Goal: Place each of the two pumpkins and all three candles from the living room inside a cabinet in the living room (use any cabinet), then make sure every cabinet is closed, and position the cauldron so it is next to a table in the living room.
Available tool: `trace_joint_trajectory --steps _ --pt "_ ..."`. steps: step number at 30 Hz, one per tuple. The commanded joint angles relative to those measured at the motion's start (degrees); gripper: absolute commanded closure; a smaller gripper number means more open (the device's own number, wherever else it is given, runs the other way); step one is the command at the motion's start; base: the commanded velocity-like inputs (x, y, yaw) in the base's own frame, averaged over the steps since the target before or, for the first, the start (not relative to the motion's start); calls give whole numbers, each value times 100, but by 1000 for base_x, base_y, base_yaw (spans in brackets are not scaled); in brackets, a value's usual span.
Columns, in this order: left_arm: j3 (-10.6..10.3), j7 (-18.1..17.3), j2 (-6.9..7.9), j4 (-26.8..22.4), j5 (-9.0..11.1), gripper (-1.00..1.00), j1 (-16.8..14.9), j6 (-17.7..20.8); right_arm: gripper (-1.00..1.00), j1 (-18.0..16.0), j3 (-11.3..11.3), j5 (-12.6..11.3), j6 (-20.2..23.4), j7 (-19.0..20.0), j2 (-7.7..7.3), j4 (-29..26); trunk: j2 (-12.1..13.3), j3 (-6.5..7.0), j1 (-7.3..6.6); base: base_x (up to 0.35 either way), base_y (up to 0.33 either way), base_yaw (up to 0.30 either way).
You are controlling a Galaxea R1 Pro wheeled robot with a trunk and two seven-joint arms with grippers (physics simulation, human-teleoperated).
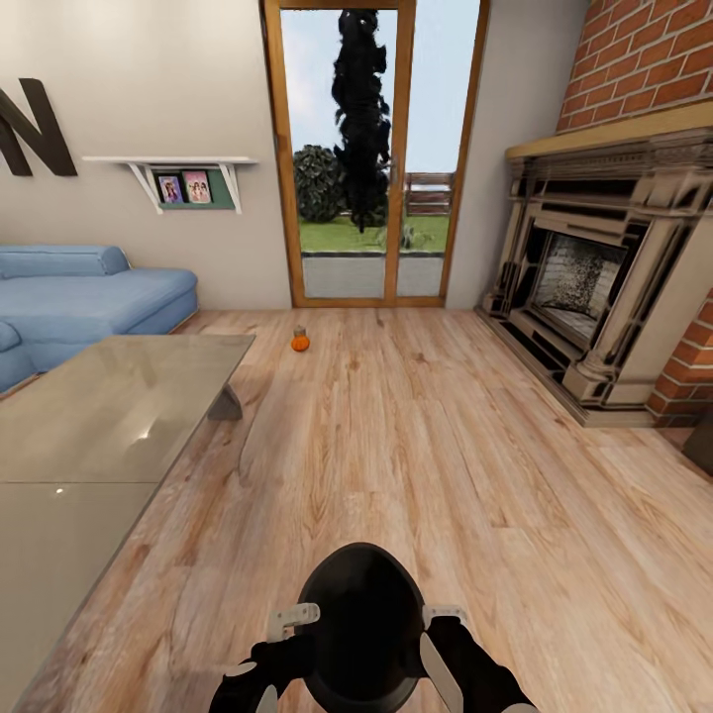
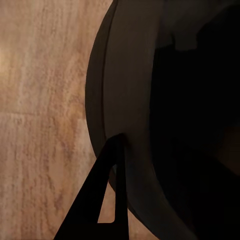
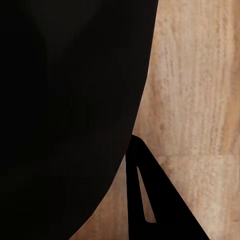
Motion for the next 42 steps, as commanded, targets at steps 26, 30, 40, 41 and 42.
trace_joint_trajectory --steps 26,30,40,41,42 --pt "11 26 4 2 -100 100 1 18 100 -4 -18 12 -4 0 0 -432 0 0 0 -23 0 0" --pt "10 26 4 2 -96 100 1 18 100 -4 -19 12 -4 0 0 -432 0 0 0 -141 0 0" --pt "9 30 4 2 -96 100 1 18 100 -4 -19 12 -4 0 0 -432 0 0 0 -28 0 0" --pt "9 28 4 2 -96 100 1 18 100 -4 -19 12 -4 0 0 -434 0 0 0 -2 0 0" --pt "9 28 4 2 -94 100 1 18 100 -4 -19 12 -4 0 0 -433 0 0 0 -2 0 0"
